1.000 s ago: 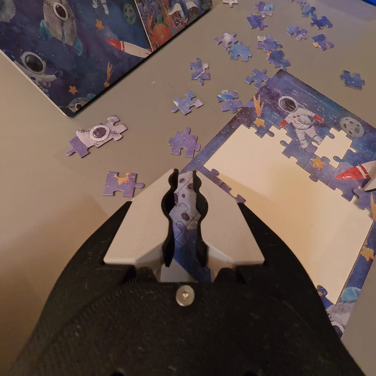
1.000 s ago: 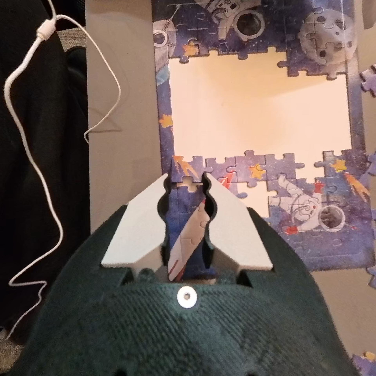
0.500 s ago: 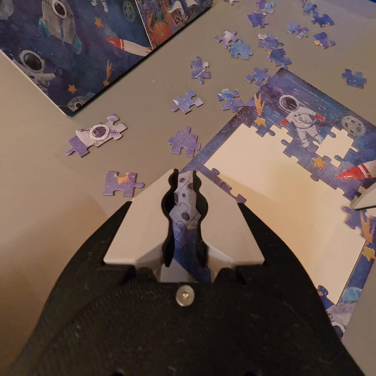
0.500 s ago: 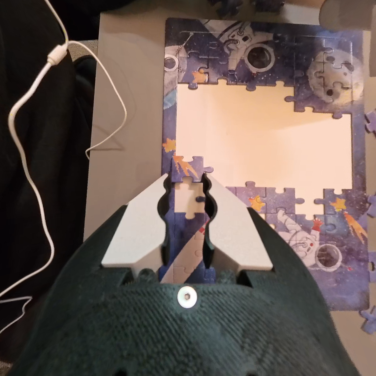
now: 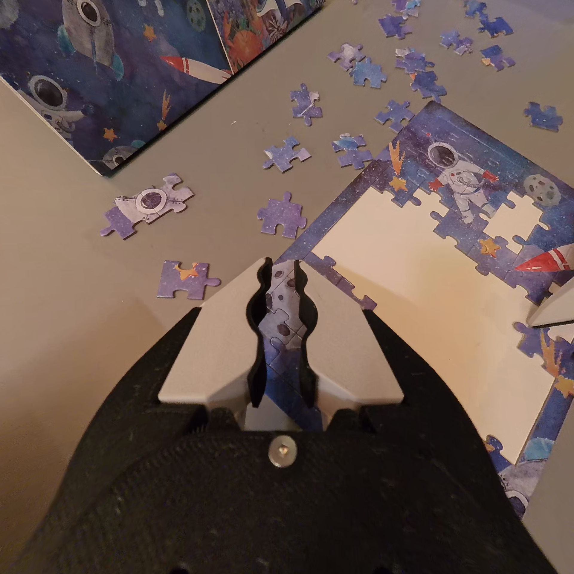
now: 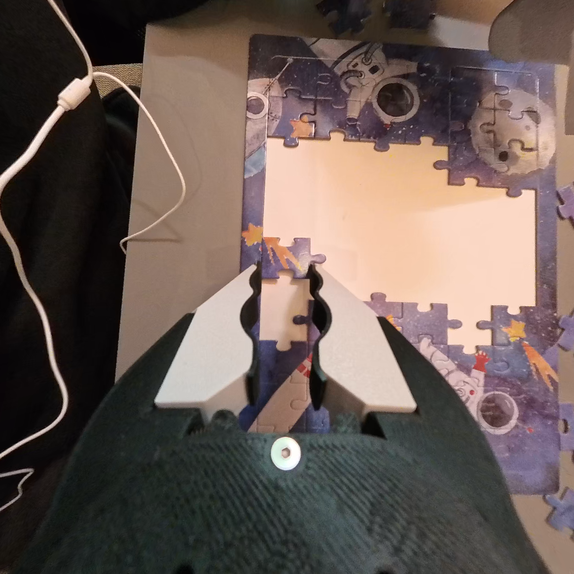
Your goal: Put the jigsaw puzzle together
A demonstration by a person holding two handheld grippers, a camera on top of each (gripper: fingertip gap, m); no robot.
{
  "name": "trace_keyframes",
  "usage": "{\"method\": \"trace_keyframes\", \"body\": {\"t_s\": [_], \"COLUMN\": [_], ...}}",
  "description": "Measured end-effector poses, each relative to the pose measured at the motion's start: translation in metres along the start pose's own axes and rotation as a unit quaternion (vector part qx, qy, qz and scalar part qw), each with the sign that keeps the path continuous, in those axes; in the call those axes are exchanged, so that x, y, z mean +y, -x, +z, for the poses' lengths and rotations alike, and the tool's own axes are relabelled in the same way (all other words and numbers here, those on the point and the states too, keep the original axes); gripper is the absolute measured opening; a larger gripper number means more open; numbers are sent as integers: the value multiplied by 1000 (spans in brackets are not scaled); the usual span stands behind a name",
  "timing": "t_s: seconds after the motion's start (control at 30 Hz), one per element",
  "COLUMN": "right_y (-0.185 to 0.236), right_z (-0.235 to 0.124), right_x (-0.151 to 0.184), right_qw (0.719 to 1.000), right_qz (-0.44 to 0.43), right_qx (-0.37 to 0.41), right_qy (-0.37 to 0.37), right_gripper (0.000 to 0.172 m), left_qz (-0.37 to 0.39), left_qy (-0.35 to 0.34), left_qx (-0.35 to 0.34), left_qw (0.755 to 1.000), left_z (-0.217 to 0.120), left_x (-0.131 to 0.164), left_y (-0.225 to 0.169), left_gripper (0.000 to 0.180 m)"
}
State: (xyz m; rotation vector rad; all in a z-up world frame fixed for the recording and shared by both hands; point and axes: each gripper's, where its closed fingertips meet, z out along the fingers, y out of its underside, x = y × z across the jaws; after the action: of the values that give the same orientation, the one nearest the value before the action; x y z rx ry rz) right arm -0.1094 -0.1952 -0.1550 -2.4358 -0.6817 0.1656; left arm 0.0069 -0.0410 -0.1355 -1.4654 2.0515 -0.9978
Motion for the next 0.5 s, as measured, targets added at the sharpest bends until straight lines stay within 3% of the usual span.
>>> {"method": "trace_keyframes", "body": {"t_s": [0.5], "right_y": [-1], "right_z": [0], "right_x": [1], "right_qw": [1000], "right_qz": [1], "right_qx": [-1], "right_qy": [2], "right_gripper": [29], "left_qz": [2], "left_qy": [2], "left_qx": [-1], "left_qw": [1000], "left_z": [1], "left_x": [1], "left_y": [0], "left_gripper": [12]}}
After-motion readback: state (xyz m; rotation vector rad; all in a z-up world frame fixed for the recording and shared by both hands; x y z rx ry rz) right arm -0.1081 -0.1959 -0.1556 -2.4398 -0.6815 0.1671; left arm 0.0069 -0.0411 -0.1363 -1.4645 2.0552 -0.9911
